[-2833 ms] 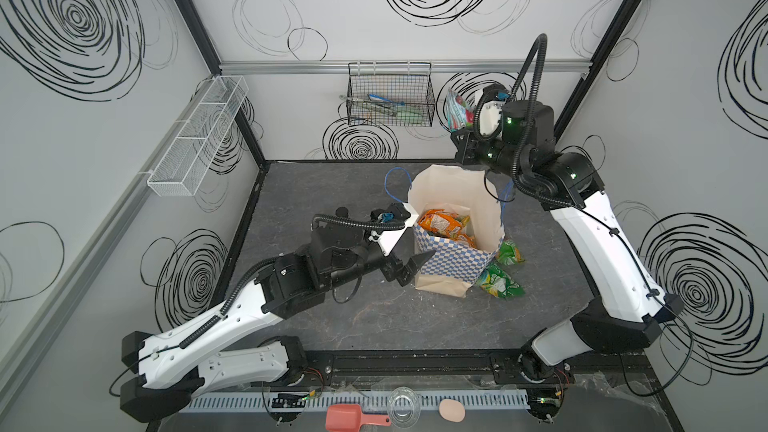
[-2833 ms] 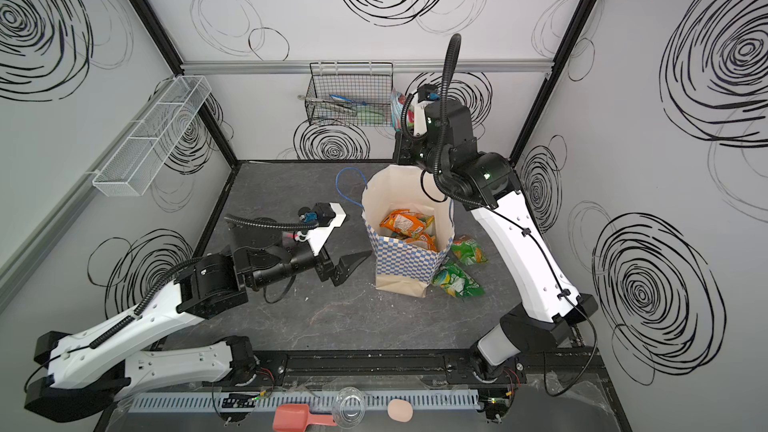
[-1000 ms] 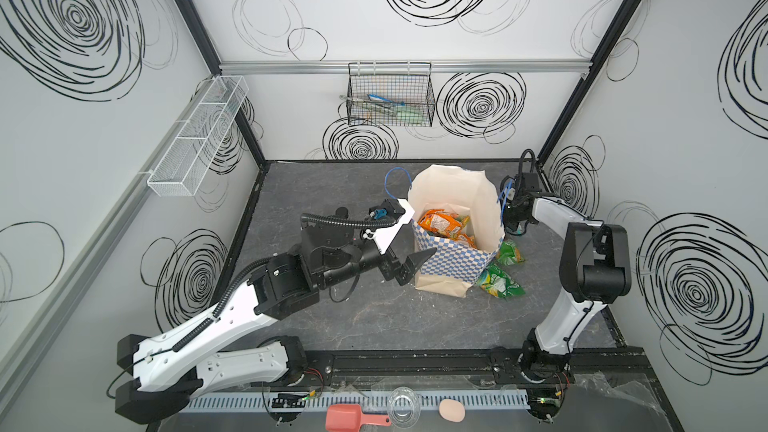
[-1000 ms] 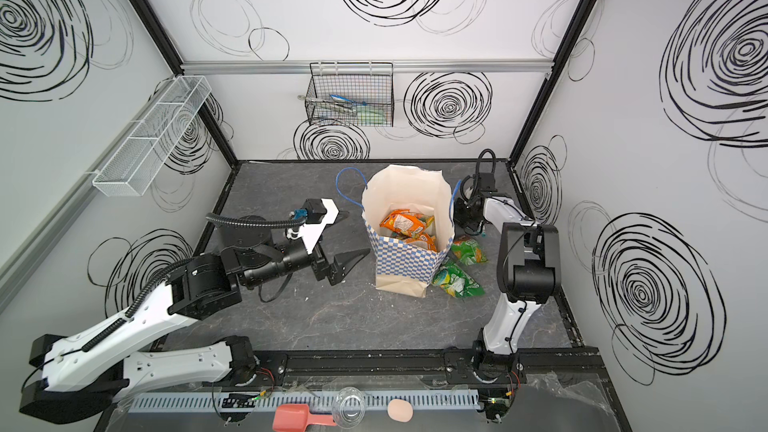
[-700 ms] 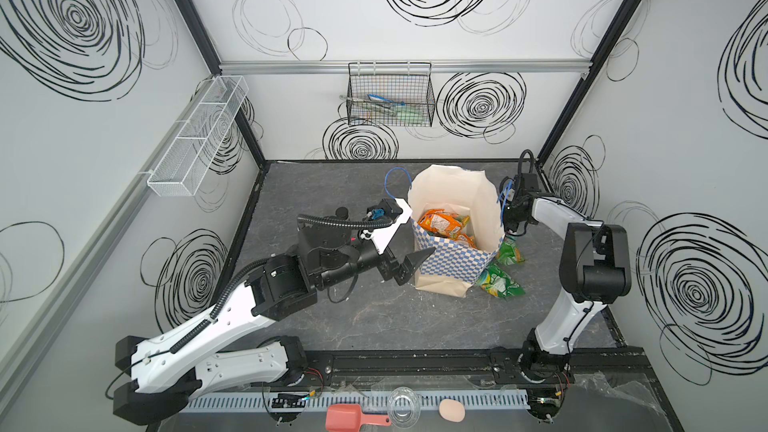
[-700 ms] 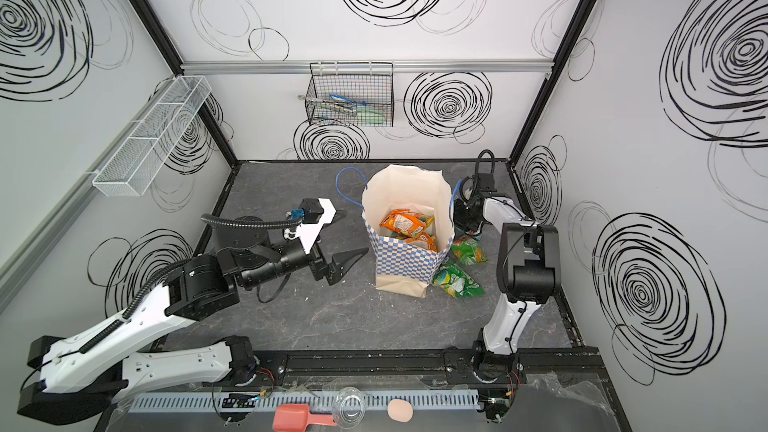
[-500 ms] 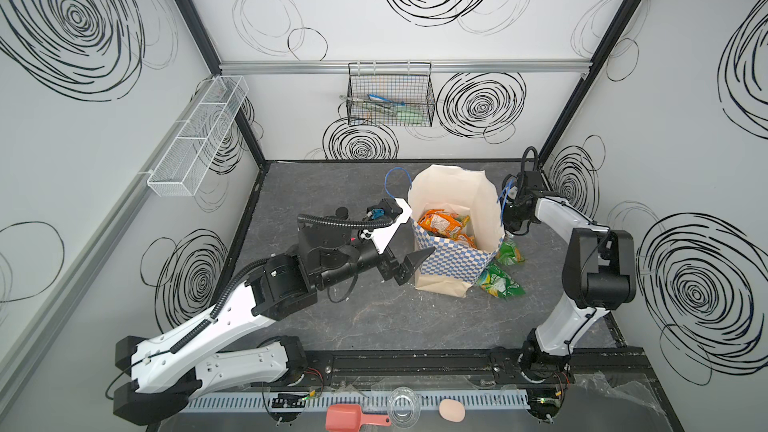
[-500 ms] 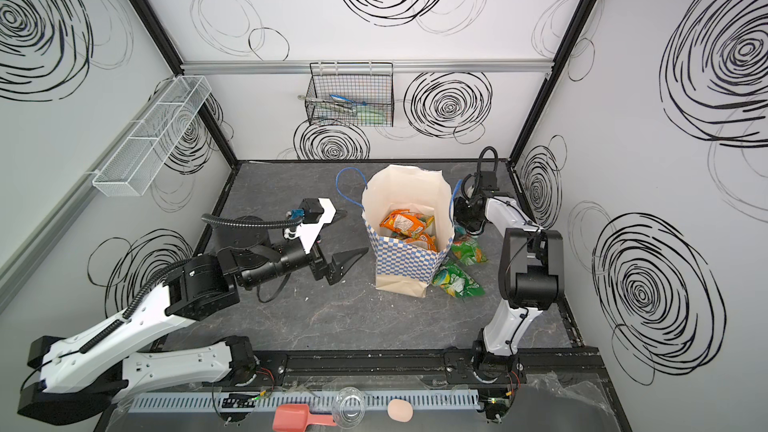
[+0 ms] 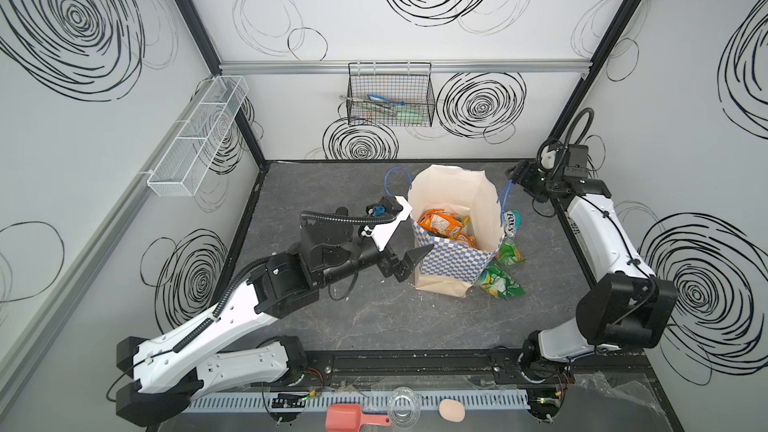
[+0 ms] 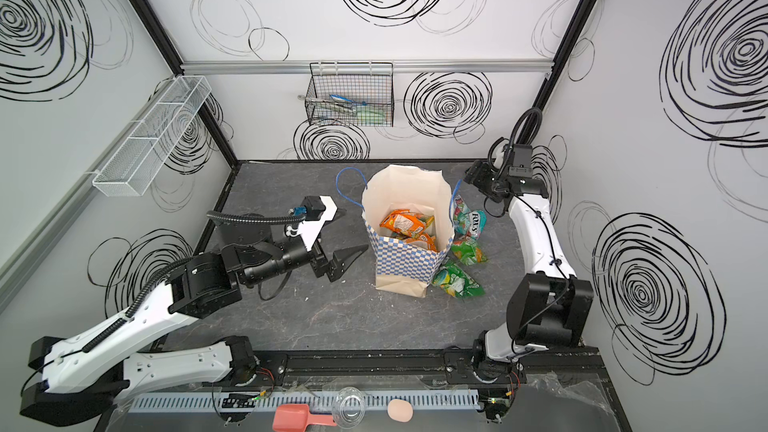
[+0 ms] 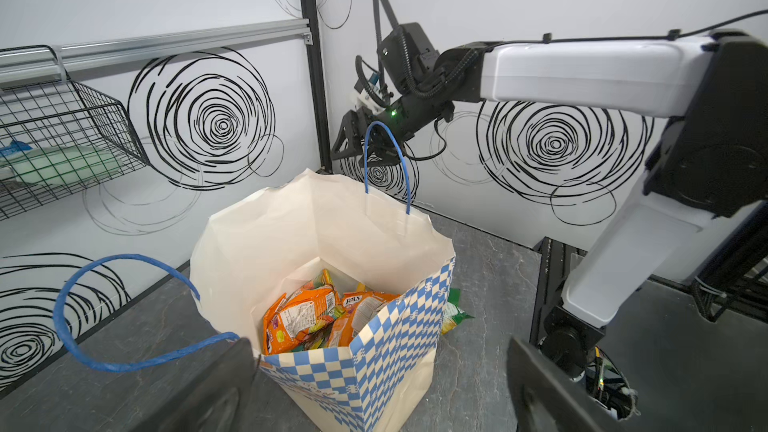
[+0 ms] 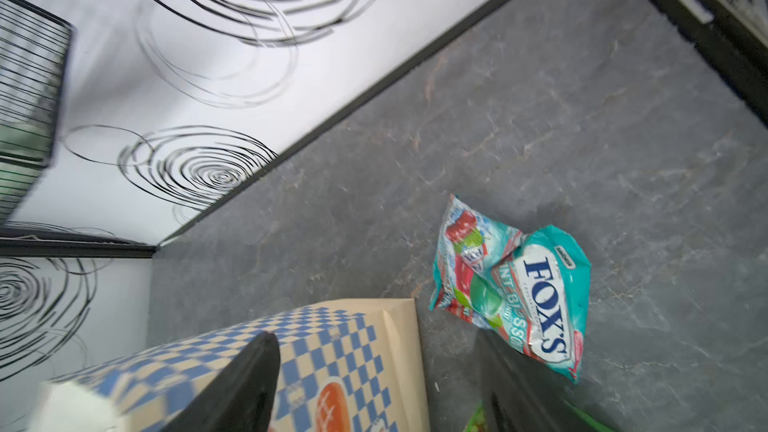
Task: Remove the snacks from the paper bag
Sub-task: 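Raise the open right gripper away from the table, then move the right gripper over the bag and down inside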
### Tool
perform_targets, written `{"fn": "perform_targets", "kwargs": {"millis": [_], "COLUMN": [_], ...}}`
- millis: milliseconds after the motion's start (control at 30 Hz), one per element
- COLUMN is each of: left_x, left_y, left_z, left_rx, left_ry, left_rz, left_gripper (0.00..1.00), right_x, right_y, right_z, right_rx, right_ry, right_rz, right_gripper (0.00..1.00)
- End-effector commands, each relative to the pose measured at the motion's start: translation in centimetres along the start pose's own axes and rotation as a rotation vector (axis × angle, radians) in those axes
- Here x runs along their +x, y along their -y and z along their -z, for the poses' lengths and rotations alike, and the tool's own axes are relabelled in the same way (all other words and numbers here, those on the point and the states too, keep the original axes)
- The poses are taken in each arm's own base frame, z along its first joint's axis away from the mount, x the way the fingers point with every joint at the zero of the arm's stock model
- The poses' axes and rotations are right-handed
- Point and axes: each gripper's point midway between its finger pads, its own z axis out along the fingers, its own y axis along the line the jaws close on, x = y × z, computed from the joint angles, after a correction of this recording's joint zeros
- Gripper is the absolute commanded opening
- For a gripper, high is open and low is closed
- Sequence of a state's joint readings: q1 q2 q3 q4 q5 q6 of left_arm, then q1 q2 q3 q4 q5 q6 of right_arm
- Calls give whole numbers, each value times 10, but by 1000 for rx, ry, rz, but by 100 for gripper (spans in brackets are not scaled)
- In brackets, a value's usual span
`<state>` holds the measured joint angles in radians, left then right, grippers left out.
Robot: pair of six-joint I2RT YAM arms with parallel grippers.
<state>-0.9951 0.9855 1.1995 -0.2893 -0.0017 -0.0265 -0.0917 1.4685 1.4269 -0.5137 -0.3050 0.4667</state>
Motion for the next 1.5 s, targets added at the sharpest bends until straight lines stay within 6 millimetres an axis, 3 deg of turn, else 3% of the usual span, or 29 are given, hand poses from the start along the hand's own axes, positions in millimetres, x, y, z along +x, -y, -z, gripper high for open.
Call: {"fn": "perform_targets", "kwargs": {"millis": [0, 167, 300, 533, 633, 733, 833, 1000, 1233, 1467], "left_x": [-13, -10, -9, -8, -8, -8, -8, -7, -8, -7], "left_y": [-4, -8, -10, -13, -14, -18, -20, -22, -25, -27], "left_z": [3, 2, -1, -2, -1, 0, 2, 3, 4, 6], "left_rx": [-13, -21, -17, -18, -20, -31, -39, -44, -54, -65], "left_ry": [52, 55, 46, 45, 44, 43, 43, 38, 40, 35], "left_rz": [4, 12, 9, 18, 18, 18, 19, 19, 18, 17], "left_gripper": [96, 96, 96, 96, 96, 96, 96, 96, 96, 96], "right_x": [-41, -67, -67, -33, -4, 30, 62, 106, 147, 199], "right_y": [-45, -96, -148, -243, -274, -290, -286, -260, -194, -137], "right_z": [48, 92, 119, 147, 149, 142, 124, 88, 31, -12], "right_rx": [-114, -225, -323, -490, -547, -557, -493, -355, -107, -8], "right_ry": [162, 247, 259, 205, 144, 69, -16, -163, -274, -400], "right_rz": [12, 52, 135, 308, 364, 427, 486, 564, 616, 648], "right_gripper": [80, 81, 83, 86, 88, 89, 89, 86, 82, 81]}}
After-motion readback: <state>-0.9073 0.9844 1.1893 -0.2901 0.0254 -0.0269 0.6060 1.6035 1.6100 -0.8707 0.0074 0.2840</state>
